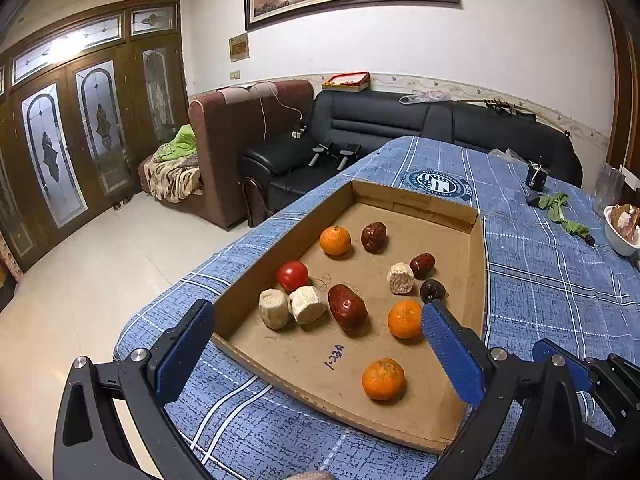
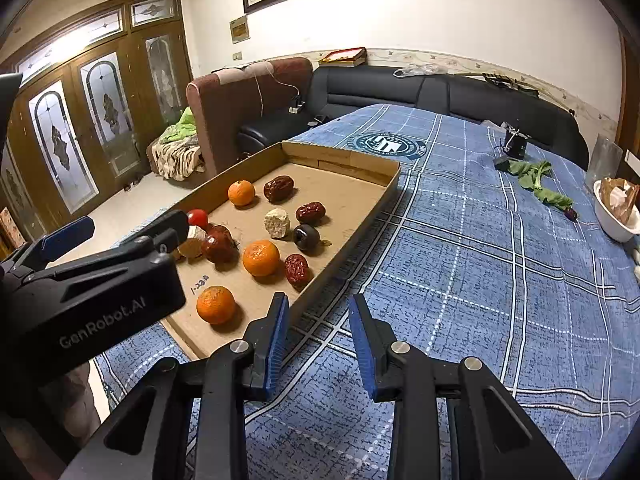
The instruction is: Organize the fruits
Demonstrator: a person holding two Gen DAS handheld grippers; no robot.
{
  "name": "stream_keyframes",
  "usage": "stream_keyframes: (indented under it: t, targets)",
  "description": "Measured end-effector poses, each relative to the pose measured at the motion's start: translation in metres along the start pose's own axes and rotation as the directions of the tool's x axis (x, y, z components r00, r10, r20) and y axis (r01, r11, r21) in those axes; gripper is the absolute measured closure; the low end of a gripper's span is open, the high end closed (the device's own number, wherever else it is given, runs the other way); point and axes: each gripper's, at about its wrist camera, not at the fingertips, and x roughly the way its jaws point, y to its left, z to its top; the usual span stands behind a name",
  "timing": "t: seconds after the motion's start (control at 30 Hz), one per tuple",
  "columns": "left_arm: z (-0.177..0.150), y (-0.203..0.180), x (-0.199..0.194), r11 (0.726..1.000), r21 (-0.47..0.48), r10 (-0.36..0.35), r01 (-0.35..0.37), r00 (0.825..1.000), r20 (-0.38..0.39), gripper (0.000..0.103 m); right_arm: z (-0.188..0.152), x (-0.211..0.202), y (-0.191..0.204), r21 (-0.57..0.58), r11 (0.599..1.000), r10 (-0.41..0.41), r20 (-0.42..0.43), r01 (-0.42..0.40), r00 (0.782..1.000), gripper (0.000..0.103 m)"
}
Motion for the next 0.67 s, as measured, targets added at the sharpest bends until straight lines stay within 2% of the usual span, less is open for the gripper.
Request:
stream_keyframes:
  t: [0.2,0.47,0.67]
  targets:
    - [0.002,-0.004,0.002,1.000,0.004,-0.022,0.022,1.000,-0.016,0.000,0.002,0.003,0.006,-0.021,1.000,0.000,0.000,0.000,1.000,0.068]
    - [0.014,-0.015,-0.006,0.999,0.002,-0.043,0.043,0.999,0.011,0.000,0.007,-0.002,0.001,-0.017,1.000,0.004,0.013,-0.004,1.000,0.067]
    - [0.017,-0.034,-0.006,0.999,0.015,-0.038,0.038,0.999,-0.006,0.000,0.009,-0.013,-0.015,0.014,1.000,0.008,0.033,-0.008,0.999,0.066]
